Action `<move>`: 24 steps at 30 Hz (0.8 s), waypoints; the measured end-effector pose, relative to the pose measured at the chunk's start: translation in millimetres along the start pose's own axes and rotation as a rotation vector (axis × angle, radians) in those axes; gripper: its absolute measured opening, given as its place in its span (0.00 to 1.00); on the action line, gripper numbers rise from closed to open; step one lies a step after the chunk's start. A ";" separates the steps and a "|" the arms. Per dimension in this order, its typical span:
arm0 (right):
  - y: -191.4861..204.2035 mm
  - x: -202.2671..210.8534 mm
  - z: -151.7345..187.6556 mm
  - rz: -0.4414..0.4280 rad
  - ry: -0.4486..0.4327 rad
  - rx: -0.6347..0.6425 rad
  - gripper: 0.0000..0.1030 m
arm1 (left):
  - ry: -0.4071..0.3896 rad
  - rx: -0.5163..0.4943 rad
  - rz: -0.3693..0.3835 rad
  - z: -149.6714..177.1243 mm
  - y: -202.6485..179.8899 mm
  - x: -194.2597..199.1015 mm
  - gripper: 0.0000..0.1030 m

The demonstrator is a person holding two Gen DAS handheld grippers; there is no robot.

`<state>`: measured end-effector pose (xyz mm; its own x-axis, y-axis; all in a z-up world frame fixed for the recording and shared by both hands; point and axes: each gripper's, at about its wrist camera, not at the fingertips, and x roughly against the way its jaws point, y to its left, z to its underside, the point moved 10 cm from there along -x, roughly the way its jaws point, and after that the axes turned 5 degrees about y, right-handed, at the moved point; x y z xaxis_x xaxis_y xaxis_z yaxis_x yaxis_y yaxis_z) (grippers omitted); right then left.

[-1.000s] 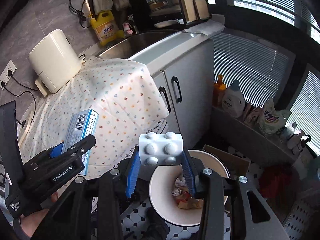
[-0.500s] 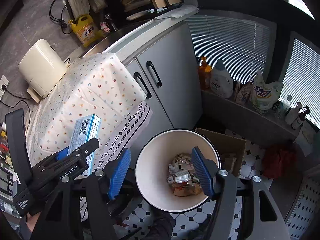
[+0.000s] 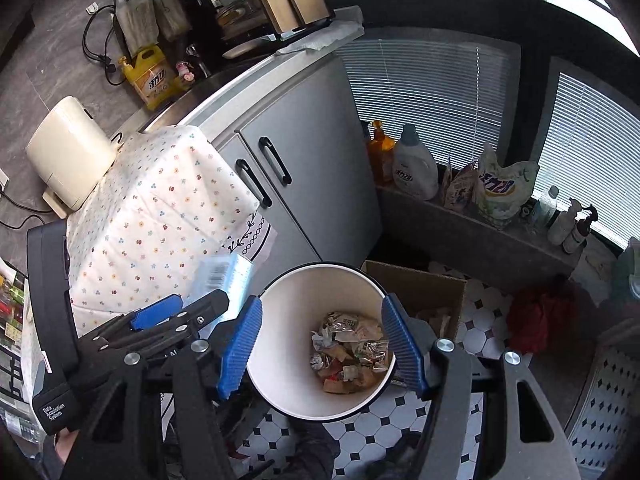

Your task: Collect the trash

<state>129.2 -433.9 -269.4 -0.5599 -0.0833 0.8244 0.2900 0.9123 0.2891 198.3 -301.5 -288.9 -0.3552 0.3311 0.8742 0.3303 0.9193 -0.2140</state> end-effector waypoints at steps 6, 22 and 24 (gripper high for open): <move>2.4 11.1 -9.3 -0.004 -0.010 0.016 0.60 | -0.054 0.024 -0.045 -23.3 12.2 29.1 0.82; 90.8 66.4 -43.3 -0.058 -0.071 0.086 0.79 | -0.218 0.043 -0.106 -71.7 75.8 158.8 0.94; 107.9 68.2 -45.5 -0.063 -0.077 0.097 0.80 | -0.236 0.049 -0.113 -77.1 89.1 171.9 0.94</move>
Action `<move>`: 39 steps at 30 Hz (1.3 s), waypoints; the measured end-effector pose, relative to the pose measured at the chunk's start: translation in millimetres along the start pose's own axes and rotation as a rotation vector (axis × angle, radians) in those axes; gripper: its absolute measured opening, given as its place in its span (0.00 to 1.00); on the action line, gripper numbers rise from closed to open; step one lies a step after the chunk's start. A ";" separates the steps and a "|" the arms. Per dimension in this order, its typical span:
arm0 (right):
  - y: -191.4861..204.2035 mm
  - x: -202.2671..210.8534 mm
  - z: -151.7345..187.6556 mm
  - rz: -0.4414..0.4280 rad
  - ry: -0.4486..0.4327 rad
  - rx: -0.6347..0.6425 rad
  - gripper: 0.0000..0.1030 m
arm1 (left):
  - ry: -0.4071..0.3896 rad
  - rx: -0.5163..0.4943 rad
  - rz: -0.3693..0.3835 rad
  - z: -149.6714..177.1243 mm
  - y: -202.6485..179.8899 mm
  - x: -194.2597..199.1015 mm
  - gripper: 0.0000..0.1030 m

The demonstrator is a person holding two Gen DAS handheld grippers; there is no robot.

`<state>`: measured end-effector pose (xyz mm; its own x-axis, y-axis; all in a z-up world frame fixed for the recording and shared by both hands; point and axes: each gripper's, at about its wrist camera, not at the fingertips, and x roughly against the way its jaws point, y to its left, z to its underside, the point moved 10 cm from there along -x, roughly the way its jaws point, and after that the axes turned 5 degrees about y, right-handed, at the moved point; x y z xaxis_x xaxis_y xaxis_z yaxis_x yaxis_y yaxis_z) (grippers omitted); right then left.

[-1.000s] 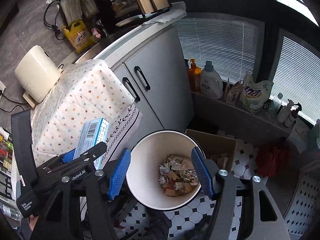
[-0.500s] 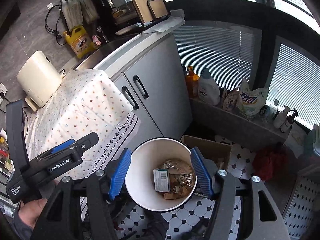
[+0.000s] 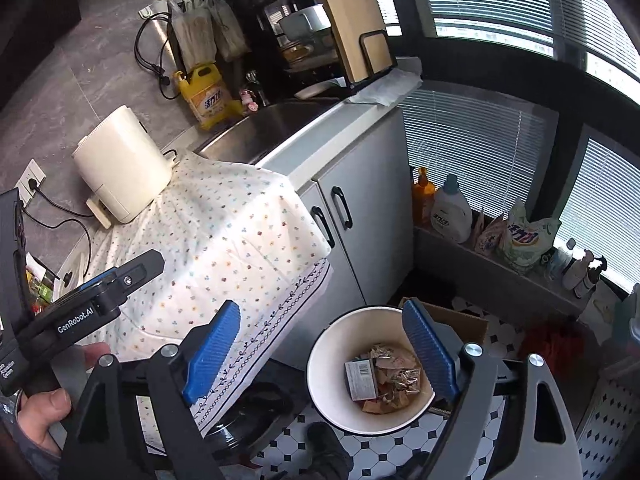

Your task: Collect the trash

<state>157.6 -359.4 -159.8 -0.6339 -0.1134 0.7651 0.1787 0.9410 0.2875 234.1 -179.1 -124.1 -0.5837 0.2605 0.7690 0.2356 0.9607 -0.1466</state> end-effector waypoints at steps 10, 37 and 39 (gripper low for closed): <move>85.8 3.0 -26.6 -0.021 -0.080 0.057 0.89 | -0.088 0.010 -0.011 -39.9 68.2 34.9 0.94; 148.4 75.0 -35.2 -0.118 -0.227 0.194 0.92 | -0.299 0.086 -0.126 -27.3 81.0 152.2 0.94; 144.6 82.1 -28.4 -0.123 -0.228 0.197 0.92 | -0.295 0.085 -0.127 -17.5 73.9 155.4 0.94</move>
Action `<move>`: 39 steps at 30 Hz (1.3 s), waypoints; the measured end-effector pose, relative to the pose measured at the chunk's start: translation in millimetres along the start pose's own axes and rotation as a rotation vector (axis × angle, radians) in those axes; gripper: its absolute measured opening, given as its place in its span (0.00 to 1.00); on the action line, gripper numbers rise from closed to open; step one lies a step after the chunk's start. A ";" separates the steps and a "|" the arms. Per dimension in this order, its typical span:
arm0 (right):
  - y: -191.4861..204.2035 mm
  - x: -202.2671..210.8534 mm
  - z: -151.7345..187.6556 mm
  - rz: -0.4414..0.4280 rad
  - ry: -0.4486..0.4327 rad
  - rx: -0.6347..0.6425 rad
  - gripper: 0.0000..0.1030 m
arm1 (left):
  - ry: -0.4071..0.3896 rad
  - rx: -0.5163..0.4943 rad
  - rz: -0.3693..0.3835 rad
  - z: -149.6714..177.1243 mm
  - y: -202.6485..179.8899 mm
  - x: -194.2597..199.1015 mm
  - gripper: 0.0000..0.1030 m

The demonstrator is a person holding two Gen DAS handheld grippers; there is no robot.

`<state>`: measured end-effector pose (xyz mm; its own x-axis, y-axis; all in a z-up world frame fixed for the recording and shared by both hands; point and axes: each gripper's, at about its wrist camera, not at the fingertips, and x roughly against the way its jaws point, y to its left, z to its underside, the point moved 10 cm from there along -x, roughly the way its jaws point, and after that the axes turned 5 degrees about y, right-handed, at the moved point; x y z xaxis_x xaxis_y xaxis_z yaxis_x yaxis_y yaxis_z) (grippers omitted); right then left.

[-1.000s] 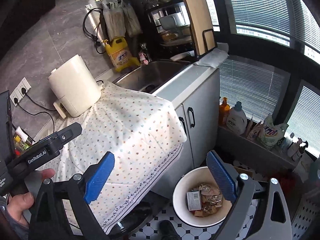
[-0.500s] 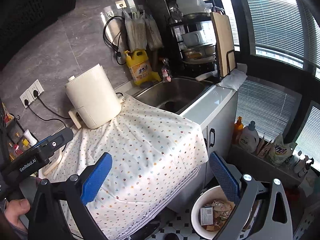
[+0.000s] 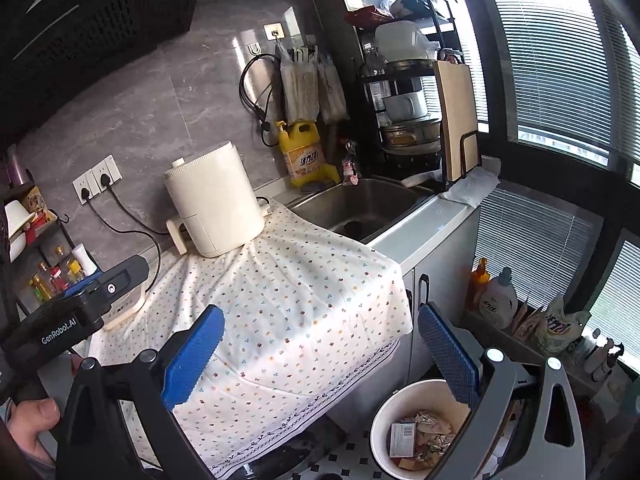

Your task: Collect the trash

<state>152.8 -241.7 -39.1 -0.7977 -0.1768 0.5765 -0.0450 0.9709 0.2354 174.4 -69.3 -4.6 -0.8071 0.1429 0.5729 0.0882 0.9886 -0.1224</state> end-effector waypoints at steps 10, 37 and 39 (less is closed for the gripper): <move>-19.6 37.9 36.3 0.004 0.001 0.017 0.92 | 0.013 -0.010 0.007 41.2 -29.3 25.7 0.94; -38.5 66.5 49.2 0.029 -0.028 0.018 0.92 | -0.002 -0.037 0.012 60.0 -46.4 39.7 0.94; -38.6 67.6 48.3 0.032 -0.032 0.015 0.92 | -0.006 -0.045 0.011 59.6 -47.7 39.8 0.94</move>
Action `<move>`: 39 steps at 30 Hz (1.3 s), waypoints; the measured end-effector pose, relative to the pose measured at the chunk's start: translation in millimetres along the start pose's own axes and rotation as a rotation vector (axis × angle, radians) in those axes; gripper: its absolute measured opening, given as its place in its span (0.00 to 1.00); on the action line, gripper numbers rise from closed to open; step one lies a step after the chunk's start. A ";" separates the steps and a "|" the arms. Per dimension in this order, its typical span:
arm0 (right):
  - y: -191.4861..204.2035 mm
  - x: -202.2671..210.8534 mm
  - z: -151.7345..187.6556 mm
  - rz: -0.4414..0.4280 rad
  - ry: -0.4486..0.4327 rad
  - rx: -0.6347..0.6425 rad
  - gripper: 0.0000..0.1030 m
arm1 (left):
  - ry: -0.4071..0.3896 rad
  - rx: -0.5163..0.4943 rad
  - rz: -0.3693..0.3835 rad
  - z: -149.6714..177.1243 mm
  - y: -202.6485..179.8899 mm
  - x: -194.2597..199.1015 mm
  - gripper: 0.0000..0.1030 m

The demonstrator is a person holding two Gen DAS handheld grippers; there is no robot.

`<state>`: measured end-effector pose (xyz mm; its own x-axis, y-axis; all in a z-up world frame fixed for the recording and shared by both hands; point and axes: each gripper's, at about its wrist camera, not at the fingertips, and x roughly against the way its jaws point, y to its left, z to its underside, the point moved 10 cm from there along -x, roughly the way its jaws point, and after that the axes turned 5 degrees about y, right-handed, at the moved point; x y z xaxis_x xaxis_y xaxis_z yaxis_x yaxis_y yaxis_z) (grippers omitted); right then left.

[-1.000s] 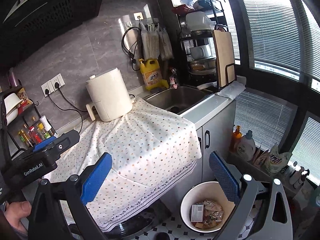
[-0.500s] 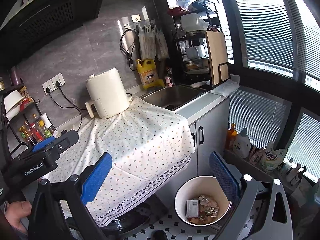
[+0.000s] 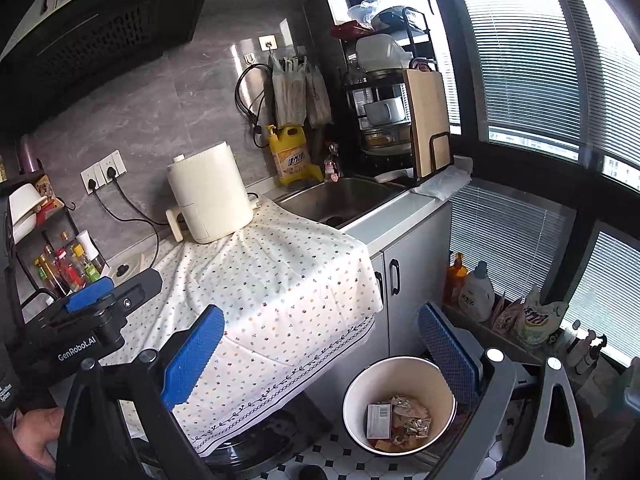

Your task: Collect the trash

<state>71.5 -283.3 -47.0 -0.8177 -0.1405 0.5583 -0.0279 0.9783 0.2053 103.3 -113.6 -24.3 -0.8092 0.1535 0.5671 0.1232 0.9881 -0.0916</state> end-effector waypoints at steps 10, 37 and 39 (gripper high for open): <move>-0.5 0.9 -2.2 0.019 -0.015 -0.013 0.92 | -0.006 -0.014 0.009 -2.1 -2.2 -2.7 0.94; -3.2 14.5 -19.7 0.047 -0.085 -0.006 0.92 | -0.057 -0.017 0.058 -19.4 -11.3 -0.4 0.94; -3.4 15.8 -21.4 0.049 -0.091 -0.007 0.92 | -0.065 -0.018 0.054 -21.4 -11.1 0.7 0.94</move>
<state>71.0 -292.2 -21.7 -0.8669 -0.0774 0.4924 0.0172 0.9826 0.1848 113.6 -124.4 -5.4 -0.8366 0.2067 0.5073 0.1775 0.9784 -0.1058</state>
